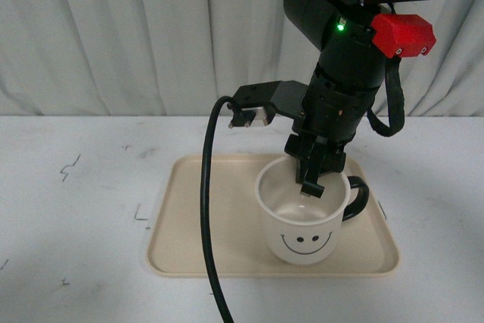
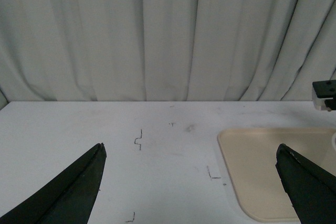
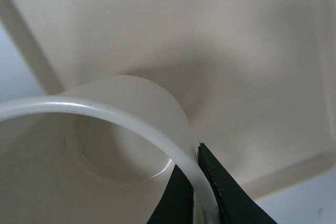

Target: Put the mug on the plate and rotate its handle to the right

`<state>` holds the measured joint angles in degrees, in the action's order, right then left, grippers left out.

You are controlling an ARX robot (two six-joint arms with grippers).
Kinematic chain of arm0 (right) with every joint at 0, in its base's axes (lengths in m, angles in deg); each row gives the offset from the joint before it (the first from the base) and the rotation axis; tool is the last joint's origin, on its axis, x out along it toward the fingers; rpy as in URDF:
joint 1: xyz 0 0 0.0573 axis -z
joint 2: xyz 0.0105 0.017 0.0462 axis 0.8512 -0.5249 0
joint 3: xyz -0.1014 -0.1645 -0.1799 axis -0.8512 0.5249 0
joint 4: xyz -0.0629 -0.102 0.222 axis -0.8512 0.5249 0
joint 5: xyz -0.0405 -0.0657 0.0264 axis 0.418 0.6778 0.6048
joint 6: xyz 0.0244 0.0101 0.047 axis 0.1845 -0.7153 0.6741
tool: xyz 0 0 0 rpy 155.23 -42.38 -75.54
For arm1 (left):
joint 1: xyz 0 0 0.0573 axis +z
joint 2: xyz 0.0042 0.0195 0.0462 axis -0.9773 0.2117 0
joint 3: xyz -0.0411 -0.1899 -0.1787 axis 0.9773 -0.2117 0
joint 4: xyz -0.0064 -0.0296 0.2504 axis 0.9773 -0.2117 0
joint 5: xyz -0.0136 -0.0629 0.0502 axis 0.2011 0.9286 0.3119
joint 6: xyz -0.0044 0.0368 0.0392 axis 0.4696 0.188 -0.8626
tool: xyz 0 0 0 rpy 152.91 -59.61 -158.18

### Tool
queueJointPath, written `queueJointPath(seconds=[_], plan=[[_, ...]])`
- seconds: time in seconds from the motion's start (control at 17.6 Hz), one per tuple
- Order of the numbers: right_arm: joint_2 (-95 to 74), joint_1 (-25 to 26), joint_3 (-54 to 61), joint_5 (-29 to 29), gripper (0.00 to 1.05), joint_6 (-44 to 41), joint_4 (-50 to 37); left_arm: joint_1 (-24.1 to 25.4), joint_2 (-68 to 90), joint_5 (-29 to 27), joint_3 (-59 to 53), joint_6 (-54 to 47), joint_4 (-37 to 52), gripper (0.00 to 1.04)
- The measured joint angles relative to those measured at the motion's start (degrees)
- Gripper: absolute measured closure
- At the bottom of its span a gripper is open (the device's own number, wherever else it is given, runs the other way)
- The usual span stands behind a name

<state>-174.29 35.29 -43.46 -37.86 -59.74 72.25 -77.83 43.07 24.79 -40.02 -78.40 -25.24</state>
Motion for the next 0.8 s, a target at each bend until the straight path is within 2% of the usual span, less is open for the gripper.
queueJointPath(seconds=[0.34, 0.8], plan=[[-6.64, -0.74, -12.52, -5.68, 1.02, -9.07, 9.14, 0.0, 0.0, -0.02, 0.0, 0.0, 0.0, 0.07], [-13.86, -0.59, -20.83, -3.56, 1.02, -14.73, 13.29, 0.0, 0.0, -0.02, 0.0, 0.0, 0.0, 0.07]])
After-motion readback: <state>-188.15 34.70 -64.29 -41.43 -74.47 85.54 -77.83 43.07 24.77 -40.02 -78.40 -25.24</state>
